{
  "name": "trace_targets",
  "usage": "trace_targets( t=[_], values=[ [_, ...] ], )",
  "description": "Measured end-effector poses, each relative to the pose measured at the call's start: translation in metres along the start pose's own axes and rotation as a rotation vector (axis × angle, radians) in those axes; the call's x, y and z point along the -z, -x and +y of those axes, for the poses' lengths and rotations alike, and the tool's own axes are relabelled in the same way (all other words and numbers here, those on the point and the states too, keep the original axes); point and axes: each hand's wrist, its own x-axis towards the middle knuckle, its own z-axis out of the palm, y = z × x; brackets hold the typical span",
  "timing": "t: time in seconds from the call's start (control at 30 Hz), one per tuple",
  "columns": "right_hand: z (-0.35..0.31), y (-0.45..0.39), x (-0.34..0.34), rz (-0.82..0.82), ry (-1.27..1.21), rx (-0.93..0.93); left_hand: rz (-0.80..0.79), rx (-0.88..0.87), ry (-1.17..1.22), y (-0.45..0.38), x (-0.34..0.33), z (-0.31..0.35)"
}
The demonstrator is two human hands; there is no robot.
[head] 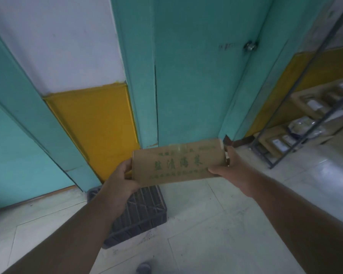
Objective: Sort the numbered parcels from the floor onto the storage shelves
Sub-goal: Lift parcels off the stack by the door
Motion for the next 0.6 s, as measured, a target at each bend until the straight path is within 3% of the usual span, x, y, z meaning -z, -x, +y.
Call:
trace_targets(
  t=[0.13, 0.3, 0.43, 0.6],
  values=[
    [-0.003, 0.004, -0.003, 0.132, -0.360, -0.199, -0.067, -0.008, 0.122, -0.010, 0.005, 0.014],
    [-0.010, 0.004, -0.022, 0.335, -0.315, -0.262, -0.069, 0.037, 0.214, -0.023, 0.012, 0.031],
    [-0.007, 0.009, -0.044, 0.326, -0.367, -0.225, -0.053, 0.124, 0.206, -0.040, 0.026, 0.041],
    [0.005, 0.024, -0.056, 0.314, -0.468, -0.141, -0.153, 0.131, 0.125, -0.061, 0.026, 0.030]
  ],
)
